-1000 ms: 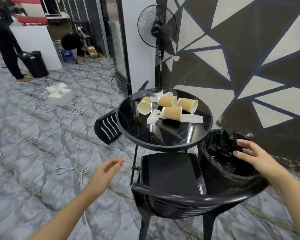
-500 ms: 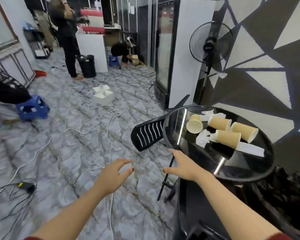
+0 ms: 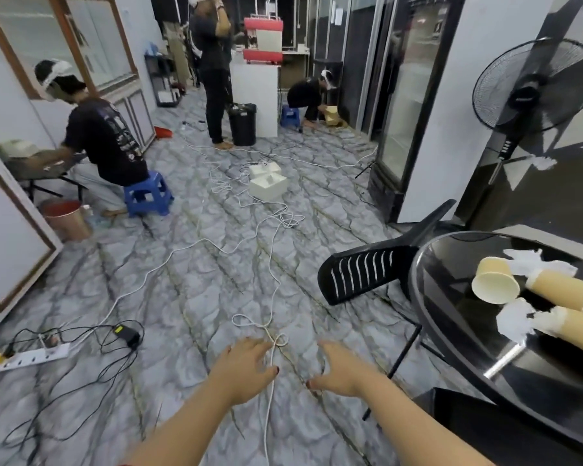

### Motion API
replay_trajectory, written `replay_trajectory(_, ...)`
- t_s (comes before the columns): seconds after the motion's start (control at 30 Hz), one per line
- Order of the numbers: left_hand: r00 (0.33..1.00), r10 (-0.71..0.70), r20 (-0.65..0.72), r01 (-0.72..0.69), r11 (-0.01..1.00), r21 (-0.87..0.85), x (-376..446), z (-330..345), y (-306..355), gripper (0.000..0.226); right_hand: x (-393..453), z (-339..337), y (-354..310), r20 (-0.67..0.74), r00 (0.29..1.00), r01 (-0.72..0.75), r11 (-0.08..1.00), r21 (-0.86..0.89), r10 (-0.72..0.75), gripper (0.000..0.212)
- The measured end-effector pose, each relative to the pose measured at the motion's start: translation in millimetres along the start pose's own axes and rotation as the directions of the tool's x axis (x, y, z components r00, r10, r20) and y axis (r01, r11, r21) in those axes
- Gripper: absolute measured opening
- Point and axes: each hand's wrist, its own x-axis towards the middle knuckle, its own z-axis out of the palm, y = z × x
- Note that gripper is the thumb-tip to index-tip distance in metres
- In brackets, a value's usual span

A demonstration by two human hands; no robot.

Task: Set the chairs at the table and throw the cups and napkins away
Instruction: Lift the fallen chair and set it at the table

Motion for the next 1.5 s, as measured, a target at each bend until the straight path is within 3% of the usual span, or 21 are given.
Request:
replay_trajectory(0.17,0.998,-0.058,0.016,0.059,0.997,-0.046,18.7,-3.2,-23.9,0.058,37.3,-4.4,-6.1,0.028,1.000,0.009,0.999,-0.037,-0.007,0.089)
replay_trajectory(0.4,0.992,-0.113,0.062,0.117,0.991,-0.062,82.6,-13.1,-42.7,0.060,114.8,-28.8,5.7,0.107,0.994,-0.023,0.999,-0.031,0.026,0.096)
replay_trajectory(0.63,0.981,-0.138,0.138,0.147,0.987,-0.061,175.2,-37.0,-40.9,0.061,202.2,-81.9,23.2,0.155,0.987,-0.039,0.999,0.001,0.038,0.094)
replay_trajectory(0.77,0.983,-0.145,0.109,0.154,0.985,-0.080,220.5,-56.0,-34.8,0.061,240.8,-117.4,27.7,0.136,0.990,-0.028,1.000,0.010,0.027,0.092)
replay_trajectory(1.17,0.986,-0.083,0.141,0.093,0.994,-0.063,360.9,-106.5,-68.9,0.062,361.1,-188.2,16.3,0.114,0.993,-0.029,0.999,0.039,0.025,0.085)
replay_trajectory(1.5,0.985,0.033,0.168,-0.029,0.999,-0.029,531.9,-207.0,-131.2,0.060,503.5,-274.5,-29.7,0.036,0.993,-0.115,0.992,0.054,0.113,0.089)
